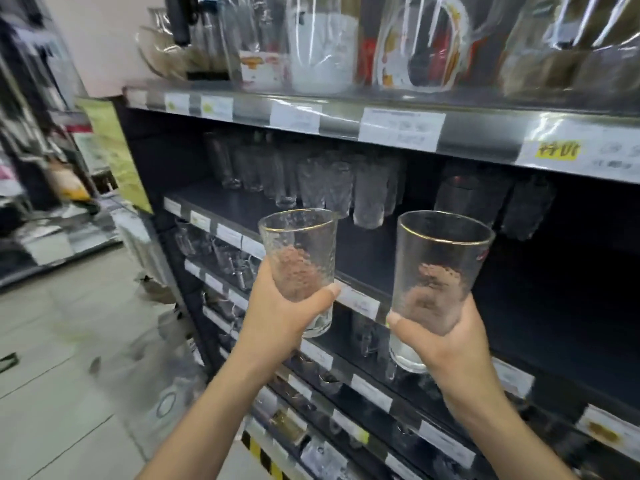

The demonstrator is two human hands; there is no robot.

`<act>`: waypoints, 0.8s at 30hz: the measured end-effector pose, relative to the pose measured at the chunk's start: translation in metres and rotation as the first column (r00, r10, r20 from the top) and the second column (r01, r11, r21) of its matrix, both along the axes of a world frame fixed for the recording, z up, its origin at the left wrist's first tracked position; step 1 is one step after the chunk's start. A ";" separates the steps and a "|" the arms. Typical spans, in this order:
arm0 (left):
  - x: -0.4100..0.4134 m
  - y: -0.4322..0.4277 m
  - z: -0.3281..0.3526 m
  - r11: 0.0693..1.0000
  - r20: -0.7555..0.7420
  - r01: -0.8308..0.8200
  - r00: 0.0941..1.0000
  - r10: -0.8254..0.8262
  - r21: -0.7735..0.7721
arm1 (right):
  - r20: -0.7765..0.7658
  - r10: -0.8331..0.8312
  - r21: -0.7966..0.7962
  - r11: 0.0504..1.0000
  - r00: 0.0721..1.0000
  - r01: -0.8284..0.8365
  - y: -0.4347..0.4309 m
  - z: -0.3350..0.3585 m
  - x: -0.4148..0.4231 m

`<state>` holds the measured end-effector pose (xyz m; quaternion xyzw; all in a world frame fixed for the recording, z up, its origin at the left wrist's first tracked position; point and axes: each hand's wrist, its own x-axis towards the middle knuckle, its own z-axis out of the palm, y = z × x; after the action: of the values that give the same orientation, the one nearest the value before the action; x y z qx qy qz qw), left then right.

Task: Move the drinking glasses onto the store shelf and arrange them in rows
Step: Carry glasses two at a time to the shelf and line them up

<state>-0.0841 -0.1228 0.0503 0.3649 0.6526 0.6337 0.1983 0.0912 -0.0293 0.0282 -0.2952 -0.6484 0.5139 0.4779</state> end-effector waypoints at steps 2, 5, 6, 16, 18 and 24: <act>-0.026 -0.013 -0.002 0.999 0.013 -0.045 0.999 0.045 0.025 | -0.021 0.035 -0.004 0.999 0.999 -0.035 -0.010 0.000 -0.031; -0.072 -0.029 -0.005 0.995 0.017 -0.095 0.995 0.095 0.035 | -0.012 0.076 -0.002 0.997 0.997 -0.077 -0.023 -0.002 -0.080; -0.088 -0.034 -0.006 0.993 0.014 -0.109 0.994 0.109 0.035 | -0.004 0.079 -0.005 0.997 0.997 -0.079 -0.027 -0.003 -0.097; -0.252 -0.066 -0.013 0.998 0.052 -0.062 0.997 0.061 0.008 | -0.057 0.034 -0.087 0.995 0.998 -0.039 -0.058 -0.011 -0.257; -0.280 -0.067 -0.014 0.999 0.051 -0.044 0.998 0.044 0.000 | -0.054 0.001 -0.094 0.996 0.999 -0.006 -0.062 -0.013 -0.281; -0.342 -0.052 -0.013 0.998 0.037 0.053 0.998 -0.052 -0.020 | -0.041 -0.072 -0.128 0.990 0.997 0.067 -0.059 -0.012 -0.334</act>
<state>-0.4264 -0.1751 0.0377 0.3681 0.6457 0.6281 0.2304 -0.2433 -0.0886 0.0163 -0.3354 -0.5928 0.5435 0.4906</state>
